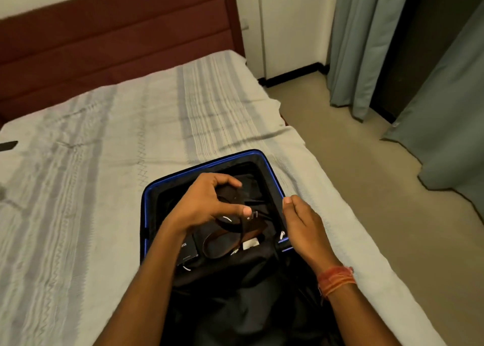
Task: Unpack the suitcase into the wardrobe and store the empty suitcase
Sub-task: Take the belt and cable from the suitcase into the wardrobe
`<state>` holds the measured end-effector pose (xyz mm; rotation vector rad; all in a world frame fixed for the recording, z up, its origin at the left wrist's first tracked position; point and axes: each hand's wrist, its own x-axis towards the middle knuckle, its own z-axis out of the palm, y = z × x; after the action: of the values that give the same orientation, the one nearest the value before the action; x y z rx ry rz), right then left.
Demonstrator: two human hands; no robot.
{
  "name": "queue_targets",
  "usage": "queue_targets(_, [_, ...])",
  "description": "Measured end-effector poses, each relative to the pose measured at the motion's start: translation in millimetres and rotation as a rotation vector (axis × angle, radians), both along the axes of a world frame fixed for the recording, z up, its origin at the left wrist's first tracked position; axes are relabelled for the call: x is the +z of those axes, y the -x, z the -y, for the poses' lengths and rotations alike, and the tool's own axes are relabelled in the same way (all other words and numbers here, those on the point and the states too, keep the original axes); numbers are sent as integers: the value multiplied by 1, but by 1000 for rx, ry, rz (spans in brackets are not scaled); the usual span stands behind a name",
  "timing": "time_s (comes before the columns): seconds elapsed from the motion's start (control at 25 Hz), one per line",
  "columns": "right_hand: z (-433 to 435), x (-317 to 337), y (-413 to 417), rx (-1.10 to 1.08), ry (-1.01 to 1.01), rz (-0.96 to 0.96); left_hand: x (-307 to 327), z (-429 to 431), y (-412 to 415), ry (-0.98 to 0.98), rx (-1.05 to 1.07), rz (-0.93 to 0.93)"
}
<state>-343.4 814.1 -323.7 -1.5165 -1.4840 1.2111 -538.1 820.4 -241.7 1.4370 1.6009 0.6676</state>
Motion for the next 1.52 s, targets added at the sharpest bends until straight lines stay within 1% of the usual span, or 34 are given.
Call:
queue_targets(0.04, [5,17,-8,6,-9,-76,19,2,-4,-16,-60,-11])
queue_targets(0.08, [13,35,-15,63,-4,-138,37,4,-9,-40,-122,10])
queue_targets(0.2, [43,84,-25,389,9,-227,94,7,-21,-151,-343,82])
queue_targets(0.24, [54,101,-24,453,-12,-263,112,9,-26,-194,-399,108])
queue_targets(0.28, [63,113,-22,460,-36,-331,125,9,-30,-228,-429,159])
queue_targets(0.36, [83,140,-23,369,-108,-507,146,9,-42,-301,-457,280])
queue_targets(0.44, [103,168,-29,273,-125,-720,161,9,-55,-345,-462,396])
queue_targets(0.48, [112,182,-34,269,-119,-811,165,10,-63,-344,-475,459])
queue_targets(0.52, [120,196,-38,286,-116,-862,168,13,-71,-329,-494,516])
queue_targets(0.6, [134,218,-43,344,-136,-877,168,22,-86,-274,-521,580])
queue_targets(0.68, [141,229,-43,370,-148,-851,161,32,-98,-195,-570,607])
queue_targets(0.76, [150,236,-41,332,-180,-803,156,46,-107,-160,-656,555])
queue_targets(0.84, [156,243,-41,242,-239,-800,155,62,-117,-116,-674,539])
queue_targets(0.92, [167,256,-48,71,-349,-847,155,82,-131,-42,-735,522])
queue_targets(0.96, [169,262,-55,-23,-422,-848,153,89,-136,-19,-785,482])
queue_targets(1.0, [173,270,-64,-116,-503,-816,151,95,-141,3,-841,434])
queue_targets(1.08, [183,286,-87,-285,-665,-657,146,107,-146,39,-935,359])
queue_targets(1.16, [193,297,-110,-439,-797,-361,143,117,-150,13,-957,326])
queue_targets(1.24, [206,297,-130,-570,-881,-7,146,124,-156,-84,-939,250])
queue_targets(1.28, [213,294,-137,-613,-901,145,152,127,-159,-153,-937,178])
queue_targets(1.36, [230,287,-148,-674,-905,347,166,133,-169,-295,-951,35])
queue_targets(1.48, [249,288,-162,-669,-820,442,186,149,-187,-426,-1016,-95])
queue_targets(1.52, [258,291,-170,-643,-780,523,194,158,-196,-430,-1048,-120])
